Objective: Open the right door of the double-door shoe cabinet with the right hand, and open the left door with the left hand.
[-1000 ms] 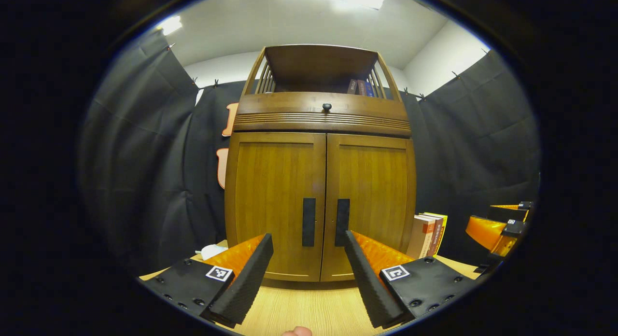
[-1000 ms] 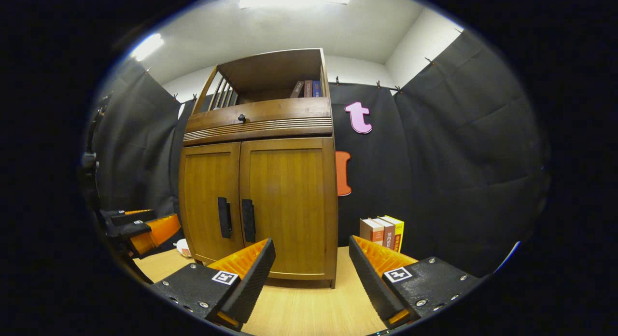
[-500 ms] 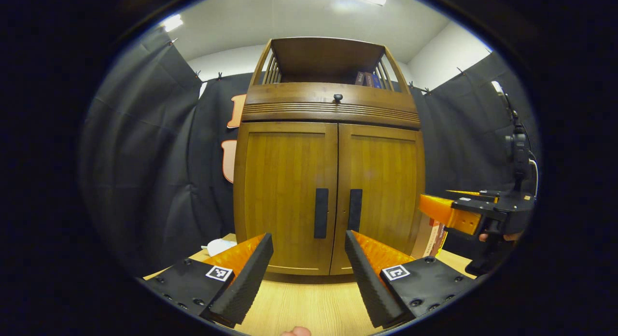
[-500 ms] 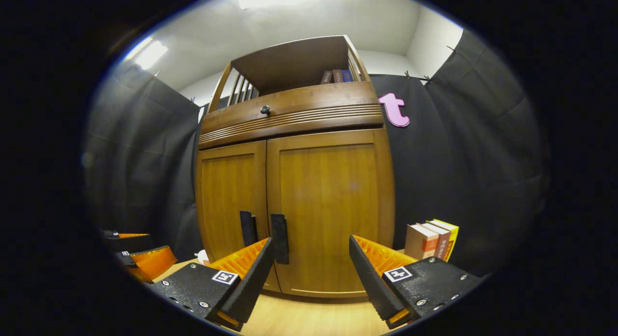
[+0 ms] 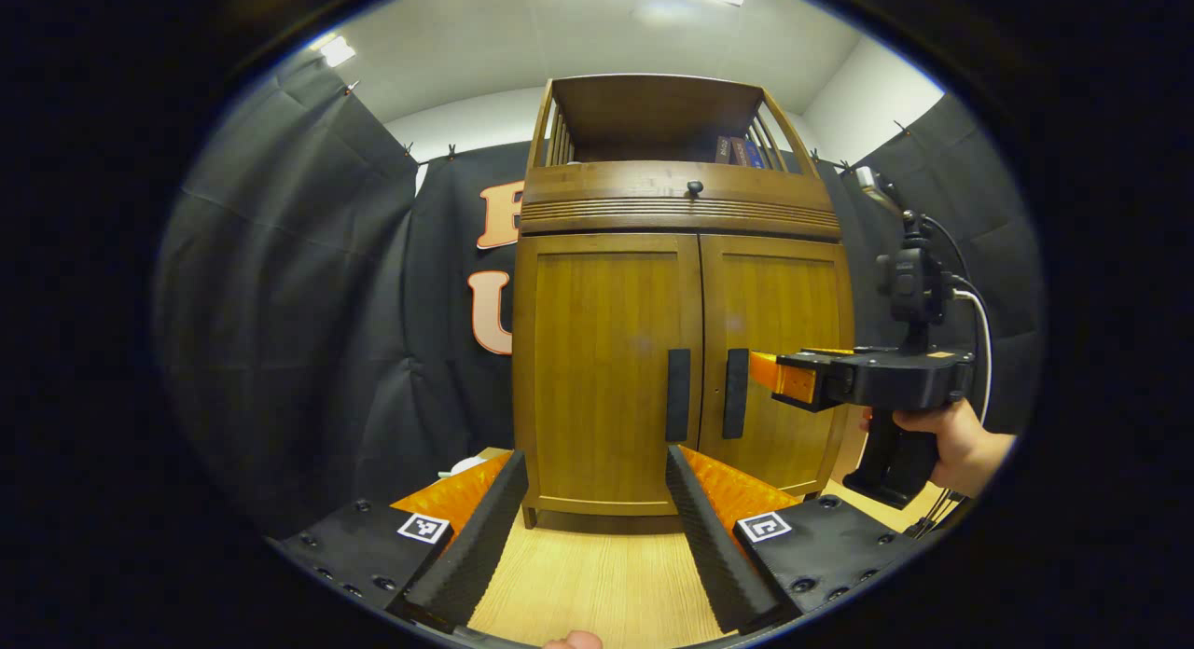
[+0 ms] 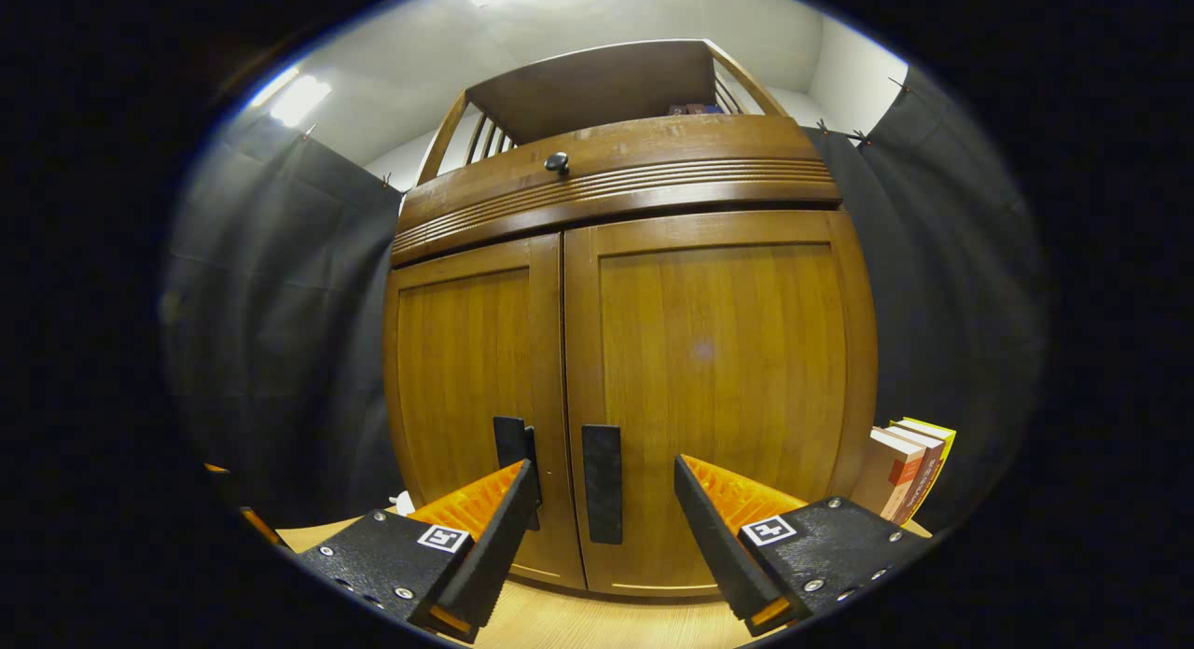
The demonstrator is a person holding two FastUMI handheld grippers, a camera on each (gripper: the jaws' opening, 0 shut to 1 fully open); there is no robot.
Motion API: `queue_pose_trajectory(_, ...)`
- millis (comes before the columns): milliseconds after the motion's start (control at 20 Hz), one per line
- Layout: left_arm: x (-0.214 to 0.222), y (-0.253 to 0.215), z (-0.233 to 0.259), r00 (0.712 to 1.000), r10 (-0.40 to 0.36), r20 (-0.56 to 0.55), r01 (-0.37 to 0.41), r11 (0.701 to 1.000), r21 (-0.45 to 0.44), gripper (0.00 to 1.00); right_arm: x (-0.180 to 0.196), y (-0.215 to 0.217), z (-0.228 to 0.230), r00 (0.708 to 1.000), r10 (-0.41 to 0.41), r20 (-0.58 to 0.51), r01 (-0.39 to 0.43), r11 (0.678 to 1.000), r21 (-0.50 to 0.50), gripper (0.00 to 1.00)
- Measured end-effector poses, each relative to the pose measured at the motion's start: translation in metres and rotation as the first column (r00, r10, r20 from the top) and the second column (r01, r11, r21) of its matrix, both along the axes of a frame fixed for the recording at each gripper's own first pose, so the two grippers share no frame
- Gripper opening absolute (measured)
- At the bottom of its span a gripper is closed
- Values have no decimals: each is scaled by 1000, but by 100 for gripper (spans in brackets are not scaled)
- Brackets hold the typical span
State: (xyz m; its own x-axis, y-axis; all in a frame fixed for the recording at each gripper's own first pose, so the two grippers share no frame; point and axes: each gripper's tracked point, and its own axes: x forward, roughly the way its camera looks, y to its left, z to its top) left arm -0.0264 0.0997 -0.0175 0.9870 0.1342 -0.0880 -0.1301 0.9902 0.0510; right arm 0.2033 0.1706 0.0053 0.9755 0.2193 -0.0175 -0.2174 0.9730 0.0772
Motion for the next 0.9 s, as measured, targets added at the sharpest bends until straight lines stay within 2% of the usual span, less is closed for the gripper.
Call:
queue_pose_trajectory(100,-7,13,-3,1000,15,-6,-15,1000,-1,94,14,8,-10,1000,-2,-25,2,1000,6,84)
queue_pose_trajectory(150,-14,19,-5,1000,22,-5,-22,1000,2,96,21,13,-15,999,-5,-37,5,1000,11,76)
queue_pose_trajectory(200,-17,25,-3,1000,29,-3,-29,1000,5,96,28,18,-16,999,-7,-40,8,1000,11,79)
queue_pose_trajectory(250,-18,31,-2,999,33,2,-33,999,10,96,32,20,-16,999,-12,-34,12,1000,3,77)
queue_pose_trajectory(350,-19,40,-2,999,43,3,-43,999,18,96,45,20,-17,999,-38,-13,38,998,-43,66)
queue_pose_trajectory(450,-22,50,0,999,53,9,-53,998,20,94,59,17,-20,997,-82,1,82,992,-98,63)
queue_pose_trajectory(500,-23,54,-1,998,56,7,-56,998,16,94,63,15,-22,995,-104,9,104,987,-121,48)
queue_pose_trajectory(550,-23,57,-3,998,60,1,-60,998,16,94,69,14,-24,992,-122,14,123,982,-142,44)
queue_pose_trajectory(700,-26,72,-3,997,79,-2,-79,997,20,94,76,13,-34,989,-150,-14,147,981,-129,40)
queue_pose_trajectory(750,-28,75,-3,997,82,0,-82,996,21,96,75,11,-37,987,-158,-29,154,983,-104,40)
queue_pose_trajectory(850,-30,81,0,996,87,5,-88,995,37,94,77,13,-40,986,-162,-33,160,986,-45,31)
queue_pose_trajectory(900,-31,84,1,996,88,9,-89,995,41,94,77,13,-42,988,-151,-27,149,988,-45,35)
